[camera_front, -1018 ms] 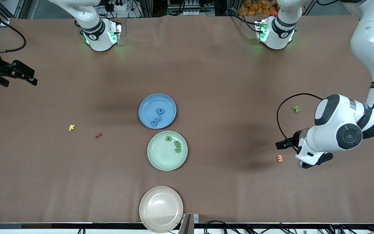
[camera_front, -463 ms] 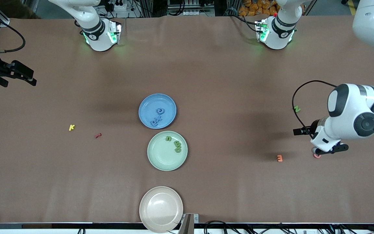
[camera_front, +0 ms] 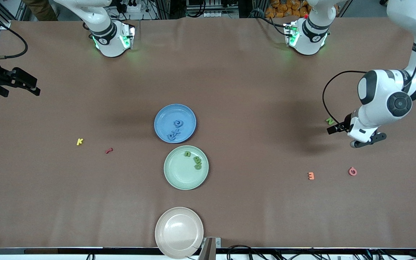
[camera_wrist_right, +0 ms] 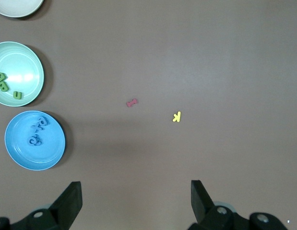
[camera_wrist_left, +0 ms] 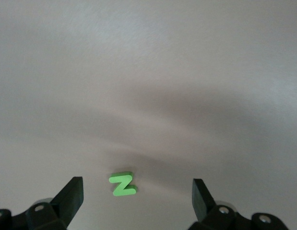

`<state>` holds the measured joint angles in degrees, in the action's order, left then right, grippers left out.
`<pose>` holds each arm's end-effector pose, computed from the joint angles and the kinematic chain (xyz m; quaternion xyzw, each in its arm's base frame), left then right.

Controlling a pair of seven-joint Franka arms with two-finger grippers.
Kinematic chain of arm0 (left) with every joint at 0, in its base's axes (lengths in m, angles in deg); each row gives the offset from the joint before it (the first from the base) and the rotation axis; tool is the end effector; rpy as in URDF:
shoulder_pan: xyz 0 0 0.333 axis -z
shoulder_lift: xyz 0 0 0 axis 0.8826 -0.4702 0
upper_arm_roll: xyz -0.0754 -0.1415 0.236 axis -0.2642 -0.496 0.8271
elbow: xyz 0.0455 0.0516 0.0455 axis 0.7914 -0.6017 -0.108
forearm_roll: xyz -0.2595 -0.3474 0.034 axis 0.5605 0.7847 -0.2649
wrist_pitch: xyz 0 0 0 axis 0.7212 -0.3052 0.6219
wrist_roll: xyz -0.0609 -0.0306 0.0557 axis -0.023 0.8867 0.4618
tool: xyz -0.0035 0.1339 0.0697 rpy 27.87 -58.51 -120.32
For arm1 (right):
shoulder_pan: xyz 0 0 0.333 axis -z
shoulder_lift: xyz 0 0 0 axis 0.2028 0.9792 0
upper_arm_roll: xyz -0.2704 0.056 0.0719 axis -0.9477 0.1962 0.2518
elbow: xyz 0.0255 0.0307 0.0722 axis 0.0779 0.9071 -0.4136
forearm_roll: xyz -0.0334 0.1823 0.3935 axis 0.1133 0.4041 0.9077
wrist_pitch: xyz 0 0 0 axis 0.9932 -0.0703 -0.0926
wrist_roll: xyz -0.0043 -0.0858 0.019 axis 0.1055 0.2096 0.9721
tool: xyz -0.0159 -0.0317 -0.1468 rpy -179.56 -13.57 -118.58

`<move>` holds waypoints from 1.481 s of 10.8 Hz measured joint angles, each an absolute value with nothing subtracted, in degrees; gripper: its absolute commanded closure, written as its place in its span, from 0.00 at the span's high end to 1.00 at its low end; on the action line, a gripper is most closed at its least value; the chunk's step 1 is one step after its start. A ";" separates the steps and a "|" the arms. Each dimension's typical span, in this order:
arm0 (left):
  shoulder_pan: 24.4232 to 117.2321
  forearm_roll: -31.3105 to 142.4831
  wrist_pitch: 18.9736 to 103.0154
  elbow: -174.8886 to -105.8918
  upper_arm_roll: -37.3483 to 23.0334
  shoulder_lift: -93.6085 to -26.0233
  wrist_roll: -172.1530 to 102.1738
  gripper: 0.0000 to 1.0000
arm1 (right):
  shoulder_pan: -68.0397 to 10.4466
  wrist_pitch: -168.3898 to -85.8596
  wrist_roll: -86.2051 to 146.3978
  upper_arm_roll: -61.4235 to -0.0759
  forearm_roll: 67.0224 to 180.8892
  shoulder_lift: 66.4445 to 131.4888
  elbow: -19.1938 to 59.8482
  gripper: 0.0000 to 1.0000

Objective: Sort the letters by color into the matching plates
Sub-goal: 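Lower the left gripper and grasp the green Z, then carry the green Z over the green plate with the left gripper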

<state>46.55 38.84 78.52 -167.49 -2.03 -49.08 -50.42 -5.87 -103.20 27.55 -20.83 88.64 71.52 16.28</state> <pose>0.5532 0.0217 0.1477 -0.9850 -0.1618 0.0535 0.0256 0.5808 -0.0085 0.5497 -0.9999 -0.0095 -0.0057 0.0113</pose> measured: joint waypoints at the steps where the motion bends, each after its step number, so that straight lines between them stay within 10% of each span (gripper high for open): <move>1: 46.55 38.91 81.76 -170.30 -1.78 -48.41 -54.01 1.00 | -5.87 -103.22 27.55 -20.83 88.64 71.52 16.28 1.00; 15: 46.32 38.83 102.27 -185.34 1.36 -50.25 -60.64 1.00 | -5.90 -103.01 27.55 -20.73 88.64 71.52 16.28 1.00; 16: 46.29 38.58 102.74 -185.34 1.49 -50.62 -60.64 0.45 | -5.90 -103.01 27.55 -20.74 88.64 71.52 16.28 1.00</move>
